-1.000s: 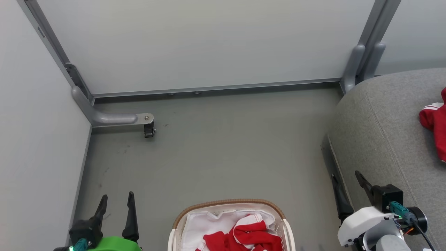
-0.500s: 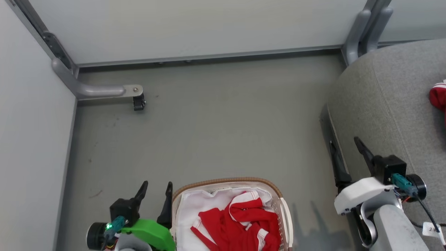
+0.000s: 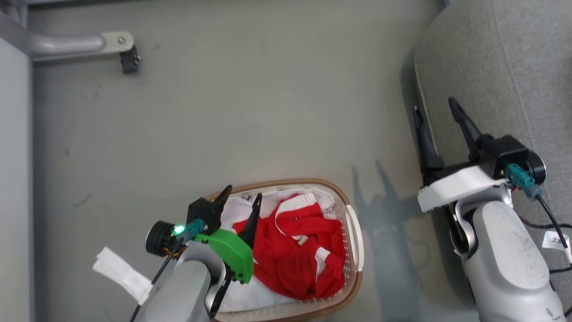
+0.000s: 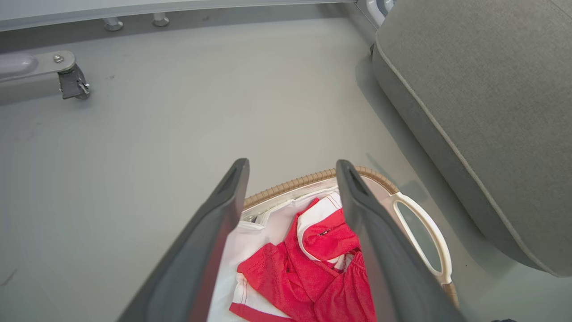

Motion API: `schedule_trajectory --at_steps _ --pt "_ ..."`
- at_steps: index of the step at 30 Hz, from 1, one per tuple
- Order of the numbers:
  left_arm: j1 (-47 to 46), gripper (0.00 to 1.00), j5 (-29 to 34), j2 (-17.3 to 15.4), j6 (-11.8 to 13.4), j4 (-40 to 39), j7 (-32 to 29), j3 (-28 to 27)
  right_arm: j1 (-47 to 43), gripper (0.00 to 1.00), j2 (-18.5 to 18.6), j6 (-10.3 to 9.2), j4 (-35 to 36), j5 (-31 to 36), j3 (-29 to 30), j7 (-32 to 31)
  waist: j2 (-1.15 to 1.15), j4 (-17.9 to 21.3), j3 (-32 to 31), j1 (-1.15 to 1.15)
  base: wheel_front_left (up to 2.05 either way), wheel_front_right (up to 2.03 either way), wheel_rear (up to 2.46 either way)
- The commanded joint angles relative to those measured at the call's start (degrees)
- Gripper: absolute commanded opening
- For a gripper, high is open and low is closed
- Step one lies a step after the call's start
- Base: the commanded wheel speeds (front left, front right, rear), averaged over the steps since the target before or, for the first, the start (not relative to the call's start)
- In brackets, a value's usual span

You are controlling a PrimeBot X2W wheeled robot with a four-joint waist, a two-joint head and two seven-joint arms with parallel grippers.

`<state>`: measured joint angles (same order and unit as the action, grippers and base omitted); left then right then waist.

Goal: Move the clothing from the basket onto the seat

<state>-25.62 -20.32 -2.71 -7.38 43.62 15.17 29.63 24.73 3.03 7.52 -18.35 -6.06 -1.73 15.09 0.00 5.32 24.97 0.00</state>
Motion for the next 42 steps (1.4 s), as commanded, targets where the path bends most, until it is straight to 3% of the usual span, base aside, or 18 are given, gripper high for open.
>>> schedule_trajectory --at_steps 1,13,24,33,42 --pt "-2.52 1.00 -0.23 -0.40 -0.17 1.12 -0.03 0.75 1.48 1.00 -0.07 -0.06 0.67 -0.68 -0.47 0.11 0.00 4.44 8.53 0.00 0.00 0.00 0.00" --pt "-11.83 1.00 -3.99 -0.42 -0.18 12.51 -0.03 8.97 7.20 1.00 -0.07 -0.06 7.22 -3.96 -3.73 0.11 0.00 9.48 19.78 0.00 0.00 0.00 0.00" --pt "-18.36 1.00 -7.23 -1.09 -0.18 19.32 -0.03 14.31 9.05 1.00 -0.09 -0.06 10.86 -3.31 -2.90 0.11 0.00 10.68 26.97 0.00 0.00 0.00 0.00" --pt "-22.55 1.00 -7.99 -1.17 -0.18 23.19 -0.03 14.85 7.99 1.00 -0.08 -0.06 11.51 -1.95 -1.52 0.11 0.00 10.06 29.28 0.00 0.00 0.00 0.00" --pt "-23.56 1.00 -12.29 -0.47 -0.18 23.62 -0.14 19.85 7.63 1.00 0.00 -0.06 11.04 -0.16 -1.78 0.11 0.00 9.28 29.19 0.00 0.00 0.00 0.00"
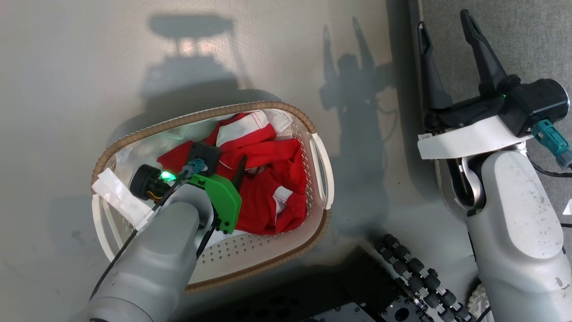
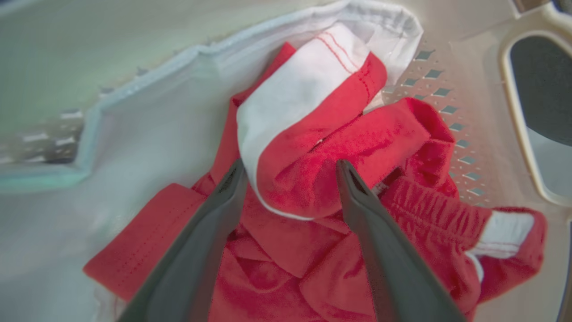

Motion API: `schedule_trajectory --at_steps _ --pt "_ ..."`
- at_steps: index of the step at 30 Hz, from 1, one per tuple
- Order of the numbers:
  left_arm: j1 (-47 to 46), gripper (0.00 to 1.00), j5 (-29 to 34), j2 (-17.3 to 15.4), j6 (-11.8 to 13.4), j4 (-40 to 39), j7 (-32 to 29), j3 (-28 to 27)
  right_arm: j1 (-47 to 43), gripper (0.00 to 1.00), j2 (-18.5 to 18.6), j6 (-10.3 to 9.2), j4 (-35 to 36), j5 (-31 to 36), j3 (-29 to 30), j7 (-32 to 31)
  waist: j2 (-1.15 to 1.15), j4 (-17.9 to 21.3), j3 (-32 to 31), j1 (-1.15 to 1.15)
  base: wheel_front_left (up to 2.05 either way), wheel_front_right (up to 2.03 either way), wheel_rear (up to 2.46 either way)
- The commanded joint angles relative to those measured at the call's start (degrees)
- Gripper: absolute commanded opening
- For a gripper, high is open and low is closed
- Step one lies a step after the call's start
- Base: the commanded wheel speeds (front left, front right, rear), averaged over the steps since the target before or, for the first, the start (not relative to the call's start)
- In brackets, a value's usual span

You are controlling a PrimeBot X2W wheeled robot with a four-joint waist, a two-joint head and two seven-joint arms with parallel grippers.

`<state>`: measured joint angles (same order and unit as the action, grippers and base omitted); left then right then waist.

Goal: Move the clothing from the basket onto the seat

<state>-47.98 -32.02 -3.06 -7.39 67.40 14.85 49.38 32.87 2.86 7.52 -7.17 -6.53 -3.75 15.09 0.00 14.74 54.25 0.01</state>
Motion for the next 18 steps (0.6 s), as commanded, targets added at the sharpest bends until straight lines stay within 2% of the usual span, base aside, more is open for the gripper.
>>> schedule_trajectory --at_steps 1,2,3,10,18 --pt "-1.36 0.53 -1.18 -0.17 -0.17 -0.39 0.22 0.48 -0.53 1.00 0.15 -0.06 -0.16 0.58 0.34 0.11 0.00 -0.25 -0.18 -0.01 0.00 0.00 0.00" --pt "-1.50 0.12 -1.57 -0.16 -0.17 -0.74 0.27 1.26 -0.51 1.00 0.13 -0.06 -0.13 0.96 0.46 0.11 0.00 -0.36 -0.29 -0.01 0.00 0.00 0.00" --pt "-1.49 0.00 -1.97 -0.11 -0.17 -1.01 0.31 1.90 -0.50 1.00 0.14 -0.06 -0.20 1.07 0.58 0.11 0.00 -0.46 -0.41 -0.01 0.00 0.00 0.00" --pt "-0.07 0.00 -5.49 -0.07 -0.17 -1.40 0.33 6.10 0.50 1.00 0.15 -0.06 -0.59 0.91 0.85 0.11 0.00 -0.72 -3.09 -0.01 0.00 0.00 0.00" --pt "4.33 0.00 -8.02 -1.46 -0.17 -4.02 0.29 5.32 -0.78 1.00 0.16 -0.06 -2.44 -0.49 -0.47 0.11 0.00 -0.79 -11.12 -0.01 0.00 0.00 0.00"
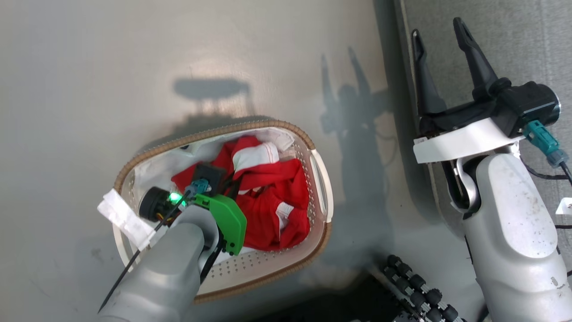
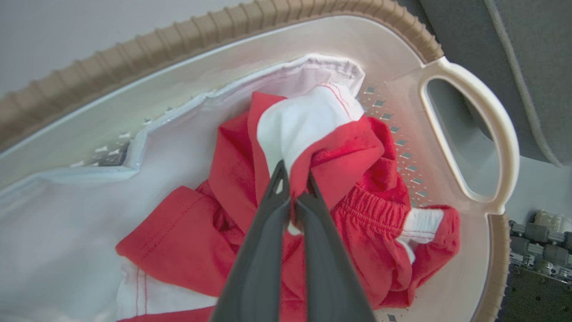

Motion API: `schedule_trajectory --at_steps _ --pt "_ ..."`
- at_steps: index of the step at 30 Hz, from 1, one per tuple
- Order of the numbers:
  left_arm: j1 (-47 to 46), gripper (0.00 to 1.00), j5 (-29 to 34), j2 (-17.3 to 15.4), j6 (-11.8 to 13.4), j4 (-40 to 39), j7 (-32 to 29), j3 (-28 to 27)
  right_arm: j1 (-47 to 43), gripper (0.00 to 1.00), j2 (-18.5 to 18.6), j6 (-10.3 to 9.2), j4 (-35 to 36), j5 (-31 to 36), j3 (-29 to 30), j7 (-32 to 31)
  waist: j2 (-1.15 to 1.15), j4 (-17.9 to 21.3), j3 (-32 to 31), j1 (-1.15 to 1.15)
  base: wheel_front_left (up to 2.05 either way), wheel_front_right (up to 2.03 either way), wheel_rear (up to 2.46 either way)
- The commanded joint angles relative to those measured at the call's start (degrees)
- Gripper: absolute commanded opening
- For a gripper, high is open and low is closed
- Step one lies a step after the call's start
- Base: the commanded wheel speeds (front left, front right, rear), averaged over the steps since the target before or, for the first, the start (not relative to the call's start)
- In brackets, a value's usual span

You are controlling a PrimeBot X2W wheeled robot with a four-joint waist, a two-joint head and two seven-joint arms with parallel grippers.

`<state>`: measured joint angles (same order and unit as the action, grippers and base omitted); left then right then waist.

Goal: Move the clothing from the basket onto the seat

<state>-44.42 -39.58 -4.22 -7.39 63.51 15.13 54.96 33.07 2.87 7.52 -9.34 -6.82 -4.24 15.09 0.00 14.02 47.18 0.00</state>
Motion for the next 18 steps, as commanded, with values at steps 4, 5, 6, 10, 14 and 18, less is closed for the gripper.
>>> schedule_trajectory --at_steps 4,5,6,10,14,18 --pt "3.61 0.00 0.06 -0.82 -0.17 -2.31 0.01 -1.47 -2.36 1.00 0.15 -0.06 -1.84 -0.72 -0.67 0.11 0.00 -0.51 -9.28 0.00 0.00 0.00 0.00" --pt "4.60 0.00 0.06 -0.96 -0.17 -3.08 0.02 -2.17 -2.85 1.00 0.15 -0.06 -2.38 -1.00 -0.72 0.11 0.00 -0.76 -11.02 0.00 0.00 0.00 0.00" --pt "5.39 0.00 -0.05 -0.96 -0.17 -3.57 0.01 -2.67 -3.36 1.00 0.15 -0.06 -2.68 -1.33 -0.82 0.11 0.00 -0.95 -12.26 0.00 0.00 0.00 0.00" --pt "7.78 0.00 1.07 -1.04 -0.17 -5.83 0.02 -4.32 -5.93 1.00 0.14 -0.06 -3.81 -2.21 -1.30 0.11 0.00 -2.21 -17.61 0.00 0.00 0.00 0.00" --pt "10.55 0.00 2.85 -1.35 -0.17 -9.37 0.01 -6.52 -8.76 1.00 0.18 -0.06 -5.25 -2.53 -1.05 0.11 0.00 -3.46 -22.74 0.00 0.00 0.00 0.00" --pt "13.43 0.00 4.82 -1.65 -0.18 -14.23 0.01 -10.77 -12.11 1.00 0.19 -0.06 -6.52 -2.94 -0.65 0.11 0.00 -4.91 -27.35 0.00 0.00 0.00 0.00"
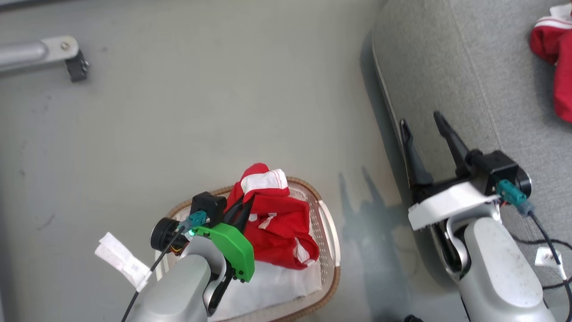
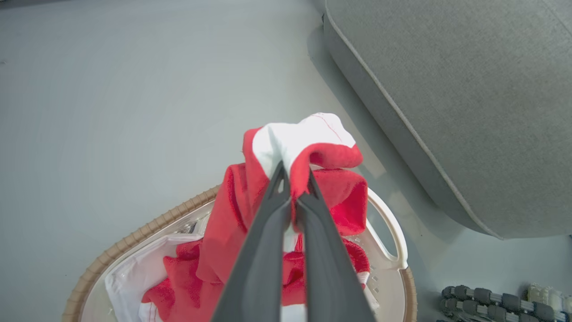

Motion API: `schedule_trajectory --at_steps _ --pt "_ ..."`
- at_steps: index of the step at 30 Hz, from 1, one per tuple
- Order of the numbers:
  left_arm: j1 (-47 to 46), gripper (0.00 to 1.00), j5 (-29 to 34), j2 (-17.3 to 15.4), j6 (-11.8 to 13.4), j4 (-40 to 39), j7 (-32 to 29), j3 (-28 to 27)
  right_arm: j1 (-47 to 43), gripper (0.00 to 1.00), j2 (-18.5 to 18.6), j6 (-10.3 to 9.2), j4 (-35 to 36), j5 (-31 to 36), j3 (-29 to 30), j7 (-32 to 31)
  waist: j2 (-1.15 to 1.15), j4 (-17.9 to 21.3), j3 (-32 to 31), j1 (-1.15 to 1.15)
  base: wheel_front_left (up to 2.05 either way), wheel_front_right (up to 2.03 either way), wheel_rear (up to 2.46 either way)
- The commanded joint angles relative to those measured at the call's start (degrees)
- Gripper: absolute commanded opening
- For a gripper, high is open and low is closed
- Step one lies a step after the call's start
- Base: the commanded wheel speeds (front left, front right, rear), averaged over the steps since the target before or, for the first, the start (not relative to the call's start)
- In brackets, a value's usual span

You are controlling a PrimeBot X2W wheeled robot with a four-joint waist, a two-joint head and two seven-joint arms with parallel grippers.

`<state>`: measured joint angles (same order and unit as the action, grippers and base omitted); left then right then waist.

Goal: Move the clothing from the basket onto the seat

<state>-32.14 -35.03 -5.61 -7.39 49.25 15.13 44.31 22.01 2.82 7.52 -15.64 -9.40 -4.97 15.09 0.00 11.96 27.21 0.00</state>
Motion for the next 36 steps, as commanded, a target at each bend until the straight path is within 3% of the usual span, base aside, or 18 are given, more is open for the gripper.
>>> schedule_trajectory --at_steps 1,12,22,27,36 --pt "1.99 0.00 1.06 -0.28 -0.17 -1.23 0.01 -1.42 -1.89 1.00 0.24 -0.06 -0.48 -0.26 0.15 0.11 0.00 -3.24 -8.47 0.00 0.00 0.00 0.00" --pt "6.33 0.00 9.48 0.53 0.05 -17.87 0.03 -13.70 -9.38 1.00 0.23 -0.06 -2.28 -0.54 1.81 0.11 0.00 -7.38 -17.92 0.00 0.00 0.00 0.00" --pt "3.24 0.00 13.75 0.08 -0.14 -26.33 0.02 -15.77 -14.95 1.00 0.24 -0.06 -3.13 -1.12 0.78 0.11 0.00 -9.50 -24.33 0.00 0.00 0.00 0.00" --pt "1.01 0.00 13.80 0.22 -0.16 -28.27 0.02 -14.63 -15.92 1.00 0.19 -0.06 -2.41 -0.99 -4.59 0.11 0.00 -10.59 -25.42 0.00 0.00 0.00 0.00" --pt "-0.66 0.00 11.69 1.85 -0.16 -30.03 0.02 -12.10 -8.32 1.00 0.26 -0.06 -0.76 -1.90 -21.32 0.10 0.00 -14.12 -25.27 0.00 0.00 0.00 0.00"
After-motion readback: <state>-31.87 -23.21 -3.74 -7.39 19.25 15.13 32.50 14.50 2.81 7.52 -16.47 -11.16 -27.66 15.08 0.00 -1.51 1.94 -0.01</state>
